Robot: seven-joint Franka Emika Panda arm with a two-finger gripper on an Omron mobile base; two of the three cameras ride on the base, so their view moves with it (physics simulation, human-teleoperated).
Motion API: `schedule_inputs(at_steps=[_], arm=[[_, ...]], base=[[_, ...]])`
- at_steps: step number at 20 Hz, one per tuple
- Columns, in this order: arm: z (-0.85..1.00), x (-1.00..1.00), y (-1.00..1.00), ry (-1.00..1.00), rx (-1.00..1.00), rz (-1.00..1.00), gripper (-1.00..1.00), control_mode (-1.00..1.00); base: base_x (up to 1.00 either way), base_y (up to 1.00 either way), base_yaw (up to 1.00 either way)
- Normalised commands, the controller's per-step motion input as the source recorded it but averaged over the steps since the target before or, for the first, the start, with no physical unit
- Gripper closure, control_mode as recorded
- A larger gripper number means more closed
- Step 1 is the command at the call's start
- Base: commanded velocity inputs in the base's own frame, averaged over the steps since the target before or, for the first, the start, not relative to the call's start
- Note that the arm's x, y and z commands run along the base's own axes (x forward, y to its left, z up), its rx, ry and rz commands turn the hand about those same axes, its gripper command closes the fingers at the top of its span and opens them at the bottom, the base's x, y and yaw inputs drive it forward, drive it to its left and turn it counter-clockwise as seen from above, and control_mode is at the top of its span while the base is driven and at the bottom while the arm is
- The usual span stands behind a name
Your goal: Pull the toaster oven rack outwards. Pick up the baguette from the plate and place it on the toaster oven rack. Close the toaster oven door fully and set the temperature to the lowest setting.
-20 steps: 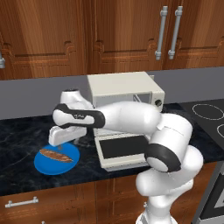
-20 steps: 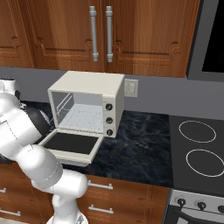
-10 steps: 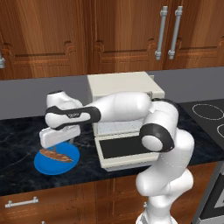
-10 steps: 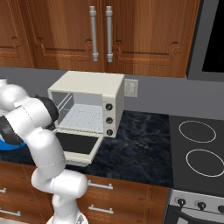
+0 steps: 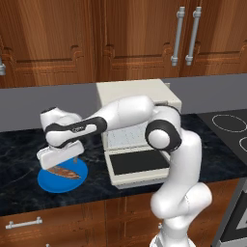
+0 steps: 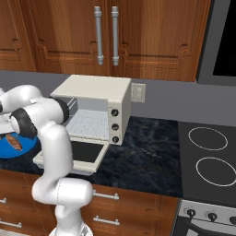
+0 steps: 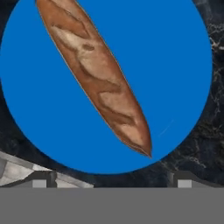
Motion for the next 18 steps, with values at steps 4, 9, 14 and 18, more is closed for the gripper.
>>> schedule_inputs(at_steps=[4,9,14,18], arm=[[-0.23,0.29,0.00,0.00,-0.11,-0.08,-1.00,-1.00],[-0.05,0.32,-0.08,0.00,-0.07,-0.11,-1.00,-1.00],[0.00,0.14,-0.04,0.00,0.00,-0.05,-1.00,-1.00],[-0.14,-0.12,0.00,0.00,0.01,0.00,-1.00,-1.00]], base=[[0.00,0.00,0.00],[0.00,0.00,0.00],[0.00,0.00,0.00],[0.00,0.00,0.00]])
